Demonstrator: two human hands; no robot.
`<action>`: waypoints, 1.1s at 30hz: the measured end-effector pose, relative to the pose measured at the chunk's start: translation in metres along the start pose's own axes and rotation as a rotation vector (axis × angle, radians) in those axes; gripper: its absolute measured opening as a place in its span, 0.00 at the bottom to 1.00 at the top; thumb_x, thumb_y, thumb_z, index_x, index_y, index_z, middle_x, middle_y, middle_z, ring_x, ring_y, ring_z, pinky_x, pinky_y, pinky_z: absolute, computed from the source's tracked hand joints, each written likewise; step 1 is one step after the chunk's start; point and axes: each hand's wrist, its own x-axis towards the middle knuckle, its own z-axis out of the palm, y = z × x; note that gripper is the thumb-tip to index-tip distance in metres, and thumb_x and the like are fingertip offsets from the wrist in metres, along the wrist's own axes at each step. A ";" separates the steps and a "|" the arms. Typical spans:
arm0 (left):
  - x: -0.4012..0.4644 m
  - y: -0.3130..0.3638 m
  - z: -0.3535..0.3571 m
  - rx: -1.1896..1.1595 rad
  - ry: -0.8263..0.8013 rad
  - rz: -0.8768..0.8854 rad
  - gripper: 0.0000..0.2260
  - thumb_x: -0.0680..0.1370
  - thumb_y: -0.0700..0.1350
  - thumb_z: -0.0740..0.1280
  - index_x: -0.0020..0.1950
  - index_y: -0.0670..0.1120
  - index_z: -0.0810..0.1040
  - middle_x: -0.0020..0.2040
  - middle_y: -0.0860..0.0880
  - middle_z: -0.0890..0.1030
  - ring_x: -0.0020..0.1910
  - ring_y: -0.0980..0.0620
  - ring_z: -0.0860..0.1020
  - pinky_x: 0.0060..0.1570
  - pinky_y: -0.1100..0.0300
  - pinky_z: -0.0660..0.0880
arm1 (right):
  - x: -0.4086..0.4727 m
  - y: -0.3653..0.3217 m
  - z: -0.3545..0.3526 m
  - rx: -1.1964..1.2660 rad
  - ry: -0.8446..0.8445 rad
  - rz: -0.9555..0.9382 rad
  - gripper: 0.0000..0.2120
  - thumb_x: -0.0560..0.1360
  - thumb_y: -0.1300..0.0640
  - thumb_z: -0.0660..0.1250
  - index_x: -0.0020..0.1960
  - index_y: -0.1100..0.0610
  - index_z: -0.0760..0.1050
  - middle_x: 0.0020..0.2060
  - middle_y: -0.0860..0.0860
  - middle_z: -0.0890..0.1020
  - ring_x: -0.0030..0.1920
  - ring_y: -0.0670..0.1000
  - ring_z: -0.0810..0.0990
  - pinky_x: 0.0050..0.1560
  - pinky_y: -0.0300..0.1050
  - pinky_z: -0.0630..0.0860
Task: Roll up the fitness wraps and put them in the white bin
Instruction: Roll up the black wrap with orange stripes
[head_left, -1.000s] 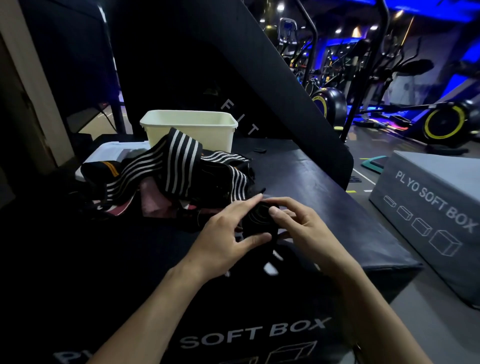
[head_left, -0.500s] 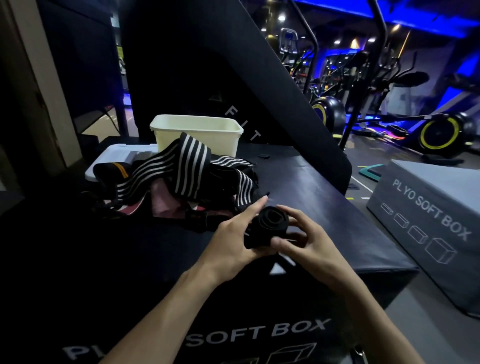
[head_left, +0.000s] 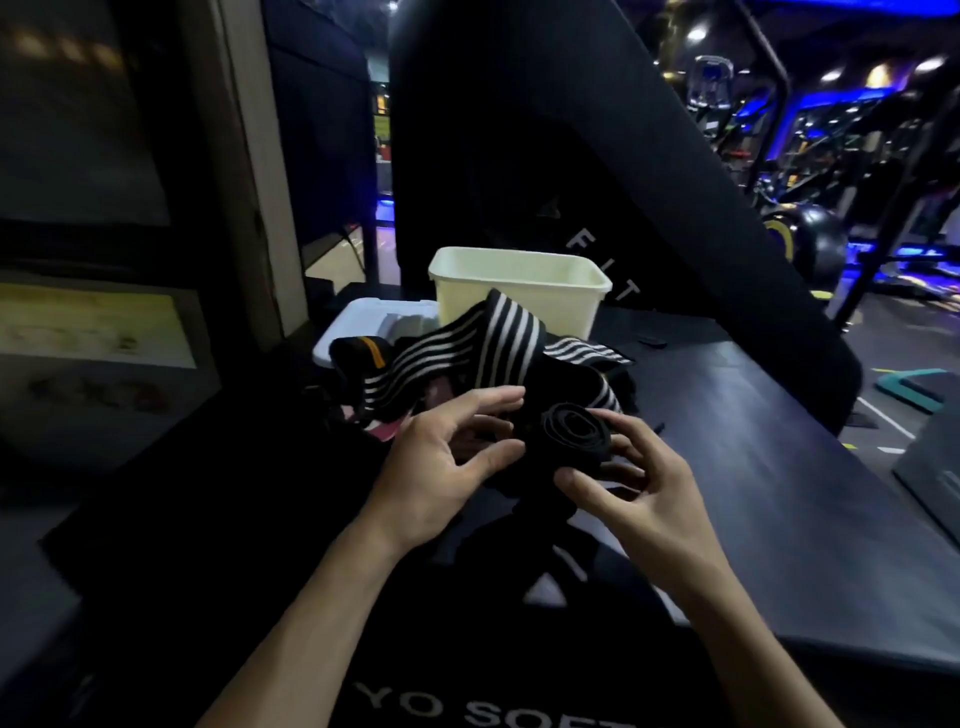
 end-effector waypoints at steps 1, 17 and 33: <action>0.004 -0.002 -0.011 0.048 0.032 0.012 0.19 0.77 0.41 0.76 0.67 0.53 0.81 0.60 0.57 0.84 0.57 0.55 0.83 0.59 0.57 0.80 | 0.007 -0.003 0.006 0.002 -0.018 -0.016 0.24 0.69 0.59 0.81 0.62 0.48 0.79 0.48 0.47 0.86 0.47 0.47 0.87 0.47 0.41 0.80; 0.048 -0.078 -0.079 0.749 -0.121 -0.481 0.39 0.68 0.70 0.57 0.75 0.52 0.73 0.76 0.51 0.72 0.73 0.44 0.72 0.71 0.54 0.68 | 0.138 -0.072 0.060 -0.202 -0.175 -0.154 0.27 0.71 0.42 0.78 0.67 0.41 0.75 0.51 0.44 0.83 0.44 0.46 0.86 0.50 0.47 0.84; 0.051 -0.079 -0.060 0.349 -0.307 -0.285 0.21 0.81 0.56 0.66 0.74 0.54 0.75 0.74 0.56 0.74 0.71 0.61 0.72 0.70 0.62 0.68 | 0.236 -0.037 0.214 -0.426 -0.456 0.012 0.26 0.67 0.49 0.82 0.60 0.51 0.75 0.42 0.44 0.79 0.39 0.39 0.76 0.30 0.26 0.68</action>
